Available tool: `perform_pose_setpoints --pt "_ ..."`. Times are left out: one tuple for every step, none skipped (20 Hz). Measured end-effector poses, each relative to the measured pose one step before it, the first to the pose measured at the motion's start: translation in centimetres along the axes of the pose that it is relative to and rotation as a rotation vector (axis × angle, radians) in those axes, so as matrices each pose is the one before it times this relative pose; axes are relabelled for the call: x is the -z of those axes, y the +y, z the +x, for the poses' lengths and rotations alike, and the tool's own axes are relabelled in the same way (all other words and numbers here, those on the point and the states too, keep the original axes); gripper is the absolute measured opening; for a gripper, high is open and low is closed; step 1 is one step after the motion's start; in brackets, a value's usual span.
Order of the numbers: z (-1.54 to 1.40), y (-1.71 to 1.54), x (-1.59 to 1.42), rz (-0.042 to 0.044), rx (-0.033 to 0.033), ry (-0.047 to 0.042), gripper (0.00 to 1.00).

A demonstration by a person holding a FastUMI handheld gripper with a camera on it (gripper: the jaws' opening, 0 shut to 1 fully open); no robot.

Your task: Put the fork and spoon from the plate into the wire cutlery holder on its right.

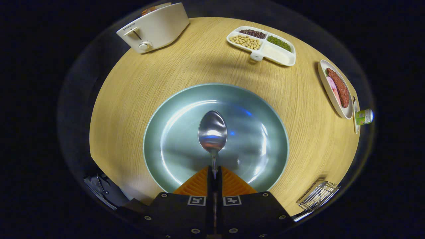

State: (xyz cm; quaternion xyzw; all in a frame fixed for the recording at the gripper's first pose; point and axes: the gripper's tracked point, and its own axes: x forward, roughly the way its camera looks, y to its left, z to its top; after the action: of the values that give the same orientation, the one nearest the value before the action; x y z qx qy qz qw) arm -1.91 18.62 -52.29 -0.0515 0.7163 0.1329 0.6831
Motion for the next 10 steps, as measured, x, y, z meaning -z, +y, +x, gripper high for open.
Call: perform_pose_setpoints --pt "-0.421 -0.27 -0.098 0.00714 0.00031 -0.01656 0.04" --pt "-0.429 -0.097 -0.006 0.01367 -0.00891 -0.00806 0.04" --pt "-0.534 -0.1 -0.084 0.00879 -0.00996 -0.01207 0.04" --pt "-0.502 -0.209 -0.152 0.00808 -0.00324 -0.01586 0.04" --pt "-0.682 -0.159 -0.209 0.01073 -0.00387 -0.02089 0.04" --pt "-0.608 -0.16 -0.176 0.01206 -0.00738 -0.01917 0.04" --pt "-0.56 -0.115 0.035 0.01315 -0.00839 -0.01379 0.04" --pt "-0.607 -0.189 -0.12 0.01444 -0.0099 -0.01397 0.04" --pt "-0.577 -0.328 -0.056 0.01293 -0.00824 -0.01527 0.04" --pt "-0.683 -0.322 -0.139 0.01582 -0.00709 -0.01924 0.04"
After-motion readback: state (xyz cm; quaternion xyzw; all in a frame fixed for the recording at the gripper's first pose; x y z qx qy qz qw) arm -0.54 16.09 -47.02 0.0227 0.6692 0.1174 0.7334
